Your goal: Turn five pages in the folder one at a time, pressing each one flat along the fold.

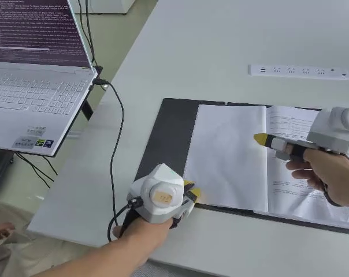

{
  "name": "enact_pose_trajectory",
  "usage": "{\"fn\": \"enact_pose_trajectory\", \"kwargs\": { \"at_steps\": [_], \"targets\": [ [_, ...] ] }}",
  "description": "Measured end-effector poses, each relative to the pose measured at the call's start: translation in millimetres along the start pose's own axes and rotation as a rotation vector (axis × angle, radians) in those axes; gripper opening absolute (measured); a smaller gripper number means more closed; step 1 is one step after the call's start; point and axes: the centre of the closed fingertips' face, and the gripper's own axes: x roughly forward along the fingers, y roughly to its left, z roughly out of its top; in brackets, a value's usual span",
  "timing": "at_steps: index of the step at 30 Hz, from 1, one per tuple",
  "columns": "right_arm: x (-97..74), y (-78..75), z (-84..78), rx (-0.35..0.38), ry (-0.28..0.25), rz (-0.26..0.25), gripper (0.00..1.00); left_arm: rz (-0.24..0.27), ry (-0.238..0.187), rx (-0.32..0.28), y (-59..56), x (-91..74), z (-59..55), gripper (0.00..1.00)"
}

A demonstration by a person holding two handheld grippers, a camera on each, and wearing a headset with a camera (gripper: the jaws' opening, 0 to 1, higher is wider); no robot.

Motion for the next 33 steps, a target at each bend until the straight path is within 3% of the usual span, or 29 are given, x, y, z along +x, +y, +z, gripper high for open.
{"fn": "enact_pose_trajectory", "kwargs": {
  "at_steps": [3, 4, 6, 8, 10, 12, 23, 27, 33],
  "targets": [
    [4.4, -8.2, -4.4, 0.084, 0.016, -0.020, 0.00, 0.002, 0.004, 0.022, -0.2, -0.1, -0.1, 0.08],
    [8.4, -17.8, -4.6, 0.152, 0.022, -0.027, 0.00, 0.001, 0.005, 0.028, 0.1, -0.3, -0.1, 0.08],
    [12.3, -28.2, -4.1, 0.165, 0.022, -0.041, 0.00, 0.000, 0.007, 0.028, -0.3, -1.0, 0.4, 0.08],
    [18.1, -36.9, 7.1, 0.259, -0.006, -0.023, 0.00, 0.000, 0.007, 0.031, 0.0, -0.8, 0.3, 0.08],
    [22.4, -49.4, 18.1, 0.248, -0.035, -0.043, 0.00, 0.003, 0.001, 0.025, 0.5, -1.1, 0.0, 0.08],
    [26.3, -53.1, 22.7, 0.309, -0.045, -0.035, 0.00, 0.005, -0.009, 0.017, 1.3, -0.7, -0.5, 0.08],
    [52.8, -77.1, 50.2, 0.296, -0.085, -0.079, 0.00, 0.004, -0.024, 0.015, 1.4, -0.7, 1.3, 0.08],
    [62.5, -86.7, 60.8, 0.322, -0.110, -0.095, 0.00, 0.002, -0.022, 0.018, 1.7, -0.5, 1.4, 0.08],
    [66.8, -98.2, 76.1, 0.413, -0.200, -0.110, 0.00, 0.002, -0.021, 0.017, 1.1, 0.7, 1.4, 0.07]
  ]
}}
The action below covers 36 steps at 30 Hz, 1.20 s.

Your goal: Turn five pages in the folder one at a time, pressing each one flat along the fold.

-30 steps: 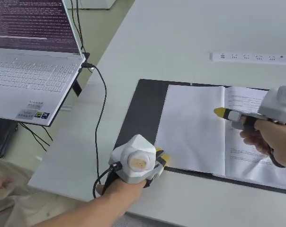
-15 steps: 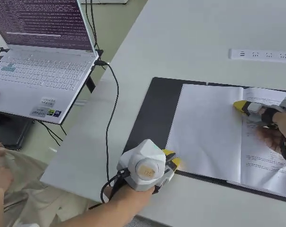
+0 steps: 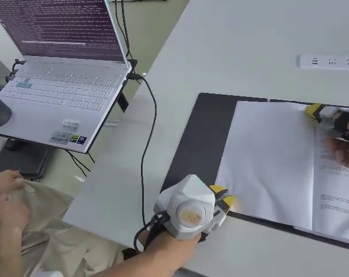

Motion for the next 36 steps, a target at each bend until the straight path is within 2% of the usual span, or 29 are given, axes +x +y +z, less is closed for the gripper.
{"fn": "enact_pose_trajectory", "kwargs": {
  "at_steps": [2, 4, 5, 8, 14, 23, 30, 36],
  "targets": [
    [1.9, -1.2, 3.9, -0.001, -0.024, -0.008, 0.00, 0.001, -0.001, -0.002, -0.3, 0.2, -0.1, 0.08],
    [3.7, -3.3, 7.4, 0.046, -0.041, -0.013, 0.00, 0.001, -0.002, -0.001, -0.5, 0.6, -0.3, 0.08],
    [3.1, -3.5, 7.2, 0.080, -0.042, -0.016, 0.00, 0.001, -0.002, -0.001, -0.5, 0.7, -0.3, 0.08],
    [0.6, -3.6, 6.0, 0.089, -0.033, -0.008, 0.00, 0.001, 0.000, 0.003, -0.9, 0.9, -0.5, 0.07],
    [-14.8, 0.1, -13.9, 0.124, 0.049, 0.025, 0.00, -0.001, 0.001, 0.002, -1.1, 1.2, -1.1, 0.07],
    [-45.8, 5.7, -45.6, 0.147, 0.135, 0.067, 0.00, -0.001, 0.008, 0.001, -1.2, 1.2, -1.6, 0.07],
    [-70.2, 9.9, -67.4, 0.127, 0.181, 0.084, 0.00, -0.003, 0.010, 0.002, -0.9, 1.2, -2.0, 0.07],
    [-89.6, 10.9, -85.7, 0.132, 0.201, 0.102, 0.00, -0.002, 0.006, 0.001, -0.6, 0.8, -2.0, 0.07]
  ]
}}
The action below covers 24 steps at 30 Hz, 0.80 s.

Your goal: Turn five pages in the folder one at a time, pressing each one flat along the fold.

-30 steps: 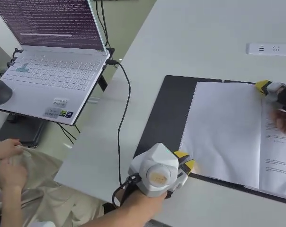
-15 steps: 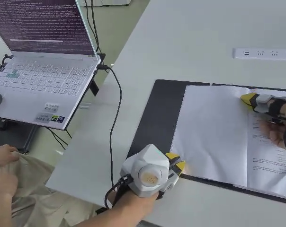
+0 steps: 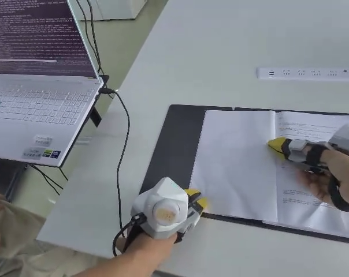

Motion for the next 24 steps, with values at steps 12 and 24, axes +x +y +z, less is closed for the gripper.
{"fn": "enact_pose_trajectory", "kwargs": {
  "at_steps": [12, 24],
  "targets": [
    [-31.4, 4.3, -62.9, -0.029, 0.124, 0.015, 0.00, 0.004, -0.005, -0.020, 1.2, -0.5, -0.1, 0.07],
    [-61.5, 0.9, -112.9, -0.036, 0.209, 0.023, 0.00, 0.008, -0.001, -0.029, 0.2, -1.9, 0.0, 0.07]
  ]
}}
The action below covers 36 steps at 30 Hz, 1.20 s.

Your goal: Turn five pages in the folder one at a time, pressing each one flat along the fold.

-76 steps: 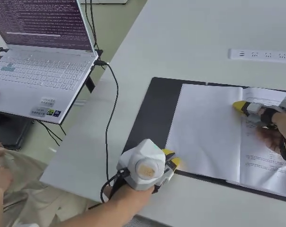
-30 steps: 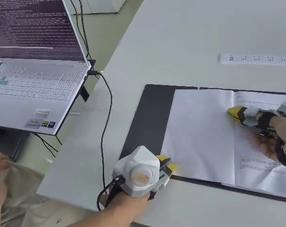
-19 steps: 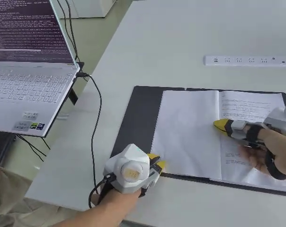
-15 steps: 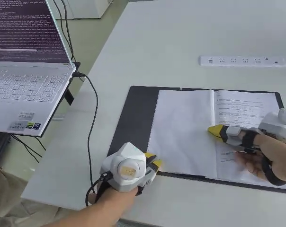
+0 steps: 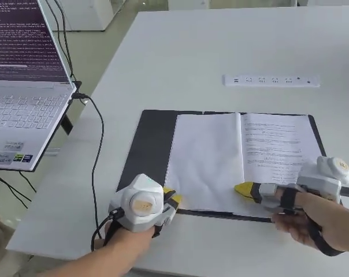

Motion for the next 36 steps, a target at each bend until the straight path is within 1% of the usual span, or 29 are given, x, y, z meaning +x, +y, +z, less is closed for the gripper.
{"fn": "enact_pose_trajectory", "kwargs": {
  "at_steps": [3, 8, 12, 14, 16, 17, 18, 19, 21, 23, 24, 25, 26, 27, 28, 30, 31, 32, 33, 34, 35, 36],
  "targets": [
    [-3.9, -0.9, -8.3, 0.001, 0.016, 0.002, 0.00, 0.001, 0.001, -0.002, -0.2, 0.0, -0.1, 0.07],
    [-11.4, -1.4, -21.8, 0.005, 0.026, 0.001, 0.00, 0.005, 0.007, 0.000, -0.9, -0.6, 0.0, 0.07],
    [-15.4, -5.8, -30.7, 0.013, 0.040, -0.001, 0.00, 0.010, 0.008, -0.003, -1.3, -1.3, 0.0, 0.07],
    [-16.6, -5.1, -35.1, 0.023, 0.036, 0.000, 0.00, 0.014, 0.009, -0.008, -1.2, -1.4, 0.2, 0.07],
    [-18.2, -3.8, -39.8, 0.022, 0.040, -0.003, 0.00, 0.019, 0.012, -0.006, -1.2, -1.4, 0.5, 0.07],
    [-19.4, -2.9, -45.4, 0.015, 0.053, -0.008, 0.00, 0.020, 0.014, -0.007, -1.2, -1.6, 0.6, 0.07],
    [-20.9, -5.2, -50.2, 0.015, 0.071, -0.025, 0.00, 0.021, 0.015, -0.009, -1.1, -2.0, 0.7, 0.07],
    [-22.2, -5.9, -53.1, 0.001, 0.071, -0.031, 0.00, 0.022, 0.018, -0.010, -1.0, -2.1, 0.9, 0.07],
    [-24.6, -3.3, -54.3, 0.022, 0.062, -0.013, 0.00, 0.023, 0.021, -0.017, -0.4, -2.0, 1.1, 0.07],
    [-28.9, 5.6, -53.1, 0.011, 0.036, 0.001, 0.00, 0.024, 0.024, -0.031, 0.0, -2.1, 1.8, 0.07],
    [-30.6, 9.7, -49.9, 0.000, 0.022, 0.008, 0.00, 0.025, 0.028, -0.043, 0.1, -2.3, 2.4, 0.07],
    [-30.0, 9.8, -43.2, -0.017, -0.001, 0.012, 0.00, 0.025, 0.032, -0.056, 0.2, -2.7, 2.7, 0.07],
    [-33.8, 13.7, -33.7, -0.058, -0.047, 0.003, 0.00, 0.019, 0.040, -0.058, -0.3, -3.2, 2.6, 0.08],
    [-38.0, 18.1, -28.2, -0.086, -0.074, 0.000, 0.00, 0.009, 0.045, -0.073, -2.4, -4.3, 2.7, 0.10],
    [-45.3, 26.7, -21.6, -0.121, -0.112, 0.004, 0.00, -0.008, 0.026, -0.107, -6.6, -6.5, 7.0, 0.14],
    [-56.4, 33.8, -15.0, -0.170, -0.148, -0.015, 0.00, -0.005, 0.016, -0.104, -7.1, -11.7, 11.2, 0.19],
    [-65.6, 38.7, -10.2, -0.219, -0.174, -0.031, 0.00, -0.018, -0.004, -0.116, -10.2, -15.8, 17.5, 0.19],
    [-69.2, 41.0, -9.0, -0.243, -0.179, -0.034, 0.00, -0.029, -0.012, -0.126, -12.7, -19.3, 21.4, 0.19],
    [-79.6, 44.6, -4.8, -0.289, -0.204, -0.058, 0.01, -0.028, -0.015, -0.121, -13.3, -23.3, 24.5, 0.21],
    [-87.8, 45.7, -0.8, -0.315, -0.228, -0.085, 0.05, -0.029, -0.025, -0.116, -14.7, -28.0, 29.3, 0.22],
    [-99.6, 54.2, 2.2, -0.347, -0.267, -0.098, 0.09, -0.042, -0.041, -0.113, -17.6, -35.1, 35.7, 0.23],
    [-107.3, 58.9, 4.9, -0.357, -0.292, -0.098, 0.11, -0.057, -0.050, -0.115, -20.4, -39.1, 39.1, 0.23]
  ]
}}
